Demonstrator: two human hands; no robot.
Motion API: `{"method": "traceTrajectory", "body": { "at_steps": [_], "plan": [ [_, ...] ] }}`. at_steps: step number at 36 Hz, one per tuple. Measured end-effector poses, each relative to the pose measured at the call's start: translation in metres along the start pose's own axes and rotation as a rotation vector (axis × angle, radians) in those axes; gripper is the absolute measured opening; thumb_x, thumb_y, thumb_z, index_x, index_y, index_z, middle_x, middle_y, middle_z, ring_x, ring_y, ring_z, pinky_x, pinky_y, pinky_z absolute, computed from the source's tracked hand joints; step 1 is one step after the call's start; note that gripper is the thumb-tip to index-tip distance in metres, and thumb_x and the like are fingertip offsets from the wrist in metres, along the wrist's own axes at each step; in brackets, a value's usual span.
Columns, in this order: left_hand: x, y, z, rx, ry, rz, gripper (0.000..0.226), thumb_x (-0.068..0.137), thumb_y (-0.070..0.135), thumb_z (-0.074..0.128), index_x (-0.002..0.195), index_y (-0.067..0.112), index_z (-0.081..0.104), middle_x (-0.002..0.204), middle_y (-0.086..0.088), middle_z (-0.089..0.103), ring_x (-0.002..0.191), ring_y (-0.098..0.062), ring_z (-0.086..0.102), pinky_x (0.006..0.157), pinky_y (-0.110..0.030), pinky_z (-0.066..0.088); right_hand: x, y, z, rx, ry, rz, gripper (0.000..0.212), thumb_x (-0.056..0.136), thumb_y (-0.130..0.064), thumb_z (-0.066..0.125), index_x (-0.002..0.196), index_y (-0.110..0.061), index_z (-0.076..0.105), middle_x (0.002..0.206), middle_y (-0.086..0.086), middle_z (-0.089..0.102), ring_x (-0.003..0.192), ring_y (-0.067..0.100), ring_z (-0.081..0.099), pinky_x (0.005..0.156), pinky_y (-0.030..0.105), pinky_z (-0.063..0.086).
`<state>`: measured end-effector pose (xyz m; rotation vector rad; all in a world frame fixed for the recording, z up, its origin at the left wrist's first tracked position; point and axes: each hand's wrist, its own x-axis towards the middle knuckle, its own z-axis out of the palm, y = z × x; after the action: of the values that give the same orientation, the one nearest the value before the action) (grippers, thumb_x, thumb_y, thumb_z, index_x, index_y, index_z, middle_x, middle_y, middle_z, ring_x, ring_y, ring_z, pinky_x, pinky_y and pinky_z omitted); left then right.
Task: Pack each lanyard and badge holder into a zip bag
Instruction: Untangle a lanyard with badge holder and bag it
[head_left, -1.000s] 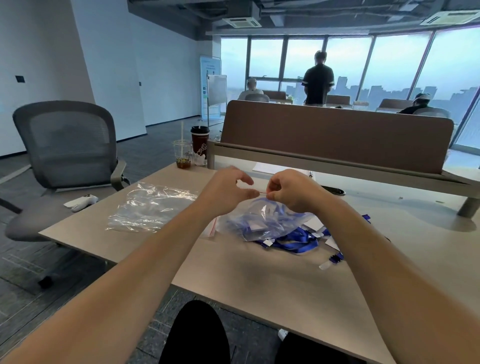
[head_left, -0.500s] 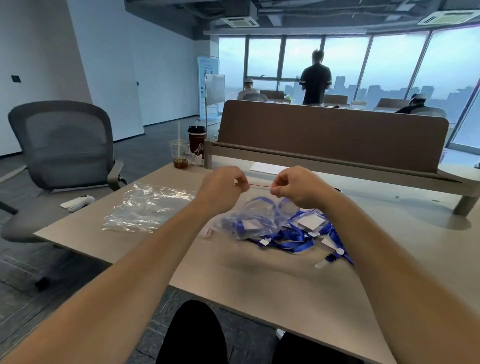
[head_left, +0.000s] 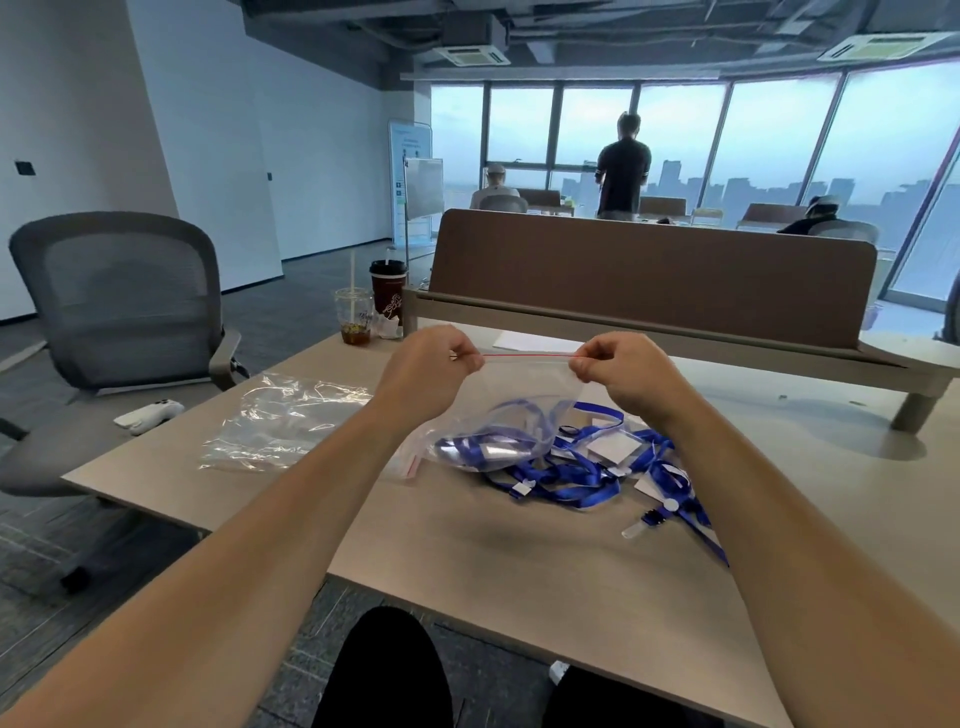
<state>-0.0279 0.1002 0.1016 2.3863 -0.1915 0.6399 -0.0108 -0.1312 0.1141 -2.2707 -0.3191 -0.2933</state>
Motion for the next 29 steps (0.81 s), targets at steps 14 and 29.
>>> {"method": "traceTrajectory", "body": {
  "at_steps": [14,29],
  "plan": [
    [-0.008,-0.022,-0.029,-0.292,0.038,-0.196,0.010,0.096,0.018,0.060,0.091,0.014,0.067,0.085,-0.002,0.073,0.062,-0.014,0.059,0.062,-0.029,0.047,-0.001,-0.010,0.007,0.286,0.079,0.059,0.008,0.105,-0.019,0.045,0.104,-0.013,0.050,0.086,0.005,0.077,0.064,0.024,0.073,0.057,0.031,0.057],
    [0.034,0.099,-0.026,-0.755,0.127,-0.011,0.014,0.099,0.013,0.057,0.088,0.008,0.064,0.076,-0.011,0.074,0.064,-0.024,0.072,0.057,-0.029,0.058,-0.017,-0.031,-0.095,0.408,0.624,-0.109,0.005,0.103,-0.017,0.052,0.099,-0.018,0.054,0.075,0.004,0.074,0.055,0.019,0.070,0.045,0.024,0.051]
  ]
}}
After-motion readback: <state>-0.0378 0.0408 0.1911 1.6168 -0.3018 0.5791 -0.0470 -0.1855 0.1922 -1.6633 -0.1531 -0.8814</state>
